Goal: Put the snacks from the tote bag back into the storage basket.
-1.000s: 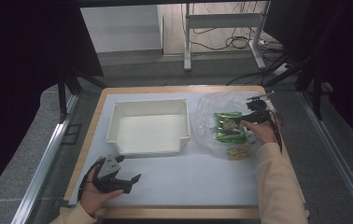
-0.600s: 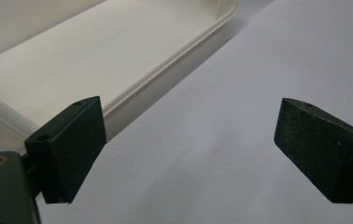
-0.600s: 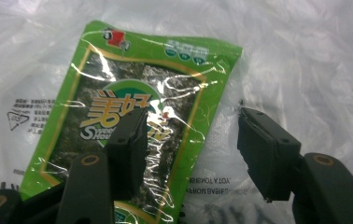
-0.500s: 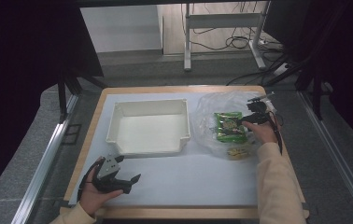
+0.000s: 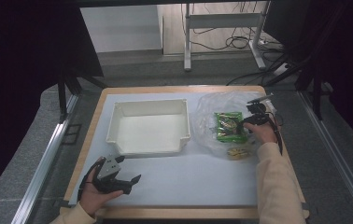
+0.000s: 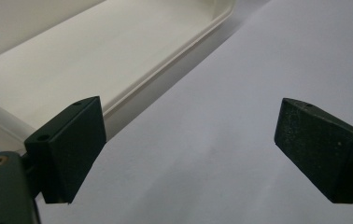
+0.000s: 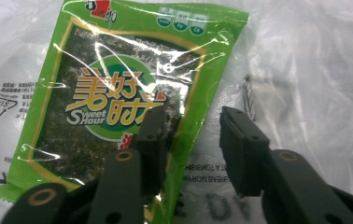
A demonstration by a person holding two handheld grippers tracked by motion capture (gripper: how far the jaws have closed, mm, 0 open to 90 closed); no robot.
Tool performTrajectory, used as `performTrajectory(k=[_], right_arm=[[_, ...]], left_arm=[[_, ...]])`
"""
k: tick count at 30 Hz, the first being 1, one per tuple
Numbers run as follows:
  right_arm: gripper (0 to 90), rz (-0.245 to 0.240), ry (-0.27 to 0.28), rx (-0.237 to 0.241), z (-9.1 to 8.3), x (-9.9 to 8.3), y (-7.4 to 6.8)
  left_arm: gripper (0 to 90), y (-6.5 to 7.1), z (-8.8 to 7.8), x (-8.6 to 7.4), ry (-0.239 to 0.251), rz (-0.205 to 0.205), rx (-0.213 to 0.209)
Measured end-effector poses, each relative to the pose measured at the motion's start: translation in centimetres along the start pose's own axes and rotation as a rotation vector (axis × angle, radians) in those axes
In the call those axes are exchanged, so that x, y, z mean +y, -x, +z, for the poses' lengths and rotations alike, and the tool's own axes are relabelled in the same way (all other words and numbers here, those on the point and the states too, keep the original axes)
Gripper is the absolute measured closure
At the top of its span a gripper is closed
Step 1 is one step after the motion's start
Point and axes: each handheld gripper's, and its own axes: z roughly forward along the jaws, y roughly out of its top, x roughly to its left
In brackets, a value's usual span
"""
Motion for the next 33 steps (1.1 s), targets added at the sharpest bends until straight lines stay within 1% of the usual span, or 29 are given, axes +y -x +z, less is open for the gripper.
performTrajectory(k=[1, 3, 5, 6, 7, 8, 9, 11, 13, 14, 17, 19, 23, 25, 26, 28, 29, 31, 32, 33], right_arm=[[62.9, 0.0, 0.0, 0.0, 0.0, 0.0, 0.0], [68.2, 0.013, -0.008, 0.003, 0.1, 0.0, -0.3], [69.3, 0.012, -0.013, 0.001, 0.1, 0.1, -0.3], [70.7, 0.02, -0.017, -0.002, 0.2, 0.1, -0.4], [72.2, 0.039, -0.02, 0.003, 0.2, 0.1, -0.4], [74.5, 0.044, -0.022, 0.003, 0.3, 0.1, -0.5], [74.5, 0.044, -0.022, 0.003, 0.3, 0.1, -0.5], [77.4, 0.056, -0.024, 0.007, 0.3, 0.0, -0.5], [82.2, 0.066, -0.021, 0.015, 0.4, 0.0, -0.6], [82.2, 0.066, -0.021, 0.015, 0.4, 0.0, -0.6], [84.6, 0.067, -0.022, 0.007, 0.4, 0.0, -0.7], [87.9, 0.074, -0.014, -0.006, 0.4, 0.0, -0.9], [88.7, 0.063, -0.009, -0.014, 0.3, 0.0, -1.0], [89.4, 0.07, -0.001, -0.006, 0.1, 0.0, -1.0], [89.4, 0.083, 0.002, 0.004, 0.1, 0.0, -1.0], [89.4, 0.08, 0.002, 0.005, 0.0, -0.1, -0.9], [89.5, 0.075, 0.018, 0.009, -0.2, -0.1, -1.0], [89.5, 0.076, 0.027, 0.012, -0.3, -0.1, -1.1], [89.5, 0.07, 0.055, 0.018, -0.8, -0.1, -1.1], [89.5, 0.069, 0.062, 0.02, -1.0, -0.1, -1.2]], left_arm=[[9.0, 0.0, 0.0, 0.0, 0.0, 0.0, 0.0], [9.0, 0.0, 0.0, 0.0, 0.001, 0.001, 0.0], [9.0, 0.0, 0.0, 0.0, 0.001, 0.001, 0.0], [9.0, 0.0, 0.0, 0.0, 0.001, 0.002, 0.0], [9.0, 0.0, -0.1, 0.0, 0.002, 0.002, 0.001], [9.0, 0.0, -0.1, 0.0, 0.003, 0.001, 0.001], [9.0, 0.0, -0.1, 0.0, 0.003, 0.001, 0.001], [9.0, 0.0, -0.1, 0.0, 0.003, 0.001, 0.001], [9.0, 0.0, -0.1, 0.0, 0.004, 0.001, 0.0], [9.0, 0.0, -0.1, 0.0, 0.002, 0.002, 0.0], [9.0, 0.0, -0.1, 0.0, 0.003, 0.002, 0.0], [9.0, 0.0, -0.1, 0.0, 0.004, 0.002, 0.001], [9.0, 0.0, -0.1, 0.0, 0.001, 0.003, 0.001], [9.0, 0.0, -0.1, 0.0, 0.0, 0.003, 0.001], [9.0, 0.0, -0.1, 0.0, 0.0, 0.003, 0.001], [9.0, -0.1, -0.1, 0.0, 0.001, 0.002, 0.001], [9.0, -0.1, -0.1, 0.0, 0.001, 0.001, 0.001], [9.0, -0.1, -0.1, 0.0, 0.001, 0.001, 0.002], [9.0, -0.1, -0.1, 0.0, 0.001, 0.001, 0.001], [9.0, -0.1, -0.1, 0.0, 0.001, 0.001, 0.001]])
